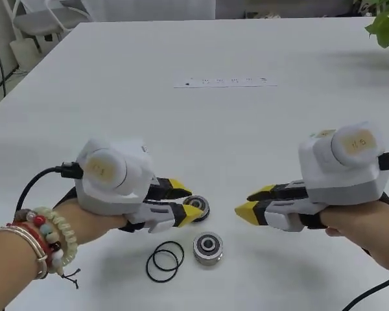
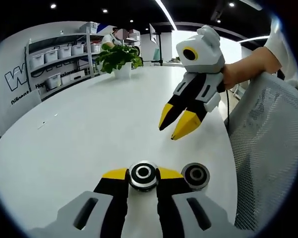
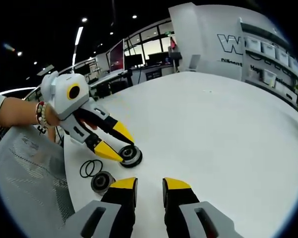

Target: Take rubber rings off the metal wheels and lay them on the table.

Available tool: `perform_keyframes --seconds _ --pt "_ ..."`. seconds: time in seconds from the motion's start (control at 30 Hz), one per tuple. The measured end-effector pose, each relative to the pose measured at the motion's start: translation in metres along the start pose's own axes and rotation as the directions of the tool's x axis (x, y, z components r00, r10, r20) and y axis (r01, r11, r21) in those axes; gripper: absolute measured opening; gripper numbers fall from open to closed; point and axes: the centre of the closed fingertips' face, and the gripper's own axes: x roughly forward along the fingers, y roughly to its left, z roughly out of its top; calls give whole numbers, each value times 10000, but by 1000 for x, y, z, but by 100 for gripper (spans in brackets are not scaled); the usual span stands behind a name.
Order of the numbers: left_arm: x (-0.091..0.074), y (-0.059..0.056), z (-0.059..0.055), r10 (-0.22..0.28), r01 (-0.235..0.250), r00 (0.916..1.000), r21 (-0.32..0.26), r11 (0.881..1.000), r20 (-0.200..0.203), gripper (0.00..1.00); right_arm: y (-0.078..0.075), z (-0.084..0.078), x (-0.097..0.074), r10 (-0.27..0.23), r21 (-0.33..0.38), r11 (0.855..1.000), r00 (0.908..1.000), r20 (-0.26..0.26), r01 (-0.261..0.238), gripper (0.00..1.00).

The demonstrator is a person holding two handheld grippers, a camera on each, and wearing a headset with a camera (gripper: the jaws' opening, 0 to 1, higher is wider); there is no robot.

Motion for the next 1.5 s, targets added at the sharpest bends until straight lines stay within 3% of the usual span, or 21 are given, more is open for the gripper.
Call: perform_keyframes --seconds 0.13,0.37,0.4,0.47,0.93,1.07,1.33,1.5 --pt "0 0 -1 -4 5 10000 -328 9995 40 16 1 -2 1 49 -18 10000 9999 -88 -49 18" --pt "0 0 -1 49 -44 9998 -295 9996 169 10 2 -2 1 57 -78 10000 9999 -93 -57 18" --pt "0 -2 0 -118 118 9997 -30 9999 190 8 2 -2 1 56 -80 10000 9999 -98 -56 18" --pt "-1 0 0 24 -18 9998 -286 9996 197 8 3 -2 1 59 -99 9999 9999 -97 -60 18" --pt "3 -8 3 -121 127 9996 -251 9996 270 8 14 -5 14 274 -464 9985 9995 -132 -280 17" --pt "5 -12 4 -249 254 9992 -171 9995 305 8 13 -12 23 -65 -1154 9933 9988 -478 9 24" --pt "7 -16 6 -379 380 9987 -28 9993 326 8 32 -8 33 208 -1798 9833 9989 -413 -279 24" --pt "8 -19 6 -452 452 9983 25 9990 354 8 29 -2 34 68 -1307 9914 9998 -208 -95 23"
